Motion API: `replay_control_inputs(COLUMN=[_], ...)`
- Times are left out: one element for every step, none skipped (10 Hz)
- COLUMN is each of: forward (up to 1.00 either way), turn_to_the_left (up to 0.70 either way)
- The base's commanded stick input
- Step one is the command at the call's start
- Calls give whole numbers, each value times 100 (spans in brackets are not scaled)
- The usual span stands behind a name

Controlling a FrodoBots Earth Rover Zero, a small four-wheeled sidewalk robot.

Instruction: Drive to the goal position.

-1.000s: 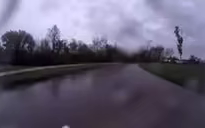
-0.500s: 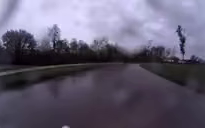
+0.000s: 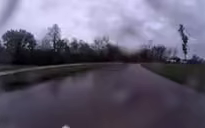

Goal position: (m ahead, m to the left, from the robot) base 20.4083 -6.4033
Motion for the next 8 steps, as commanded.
replay_control_inputs(forward=[70, 70, 70, 70, 70, 70, 70, 70], turn_to_the_left=[-34, -35, -35, -35, -35, -35, -35, -35])
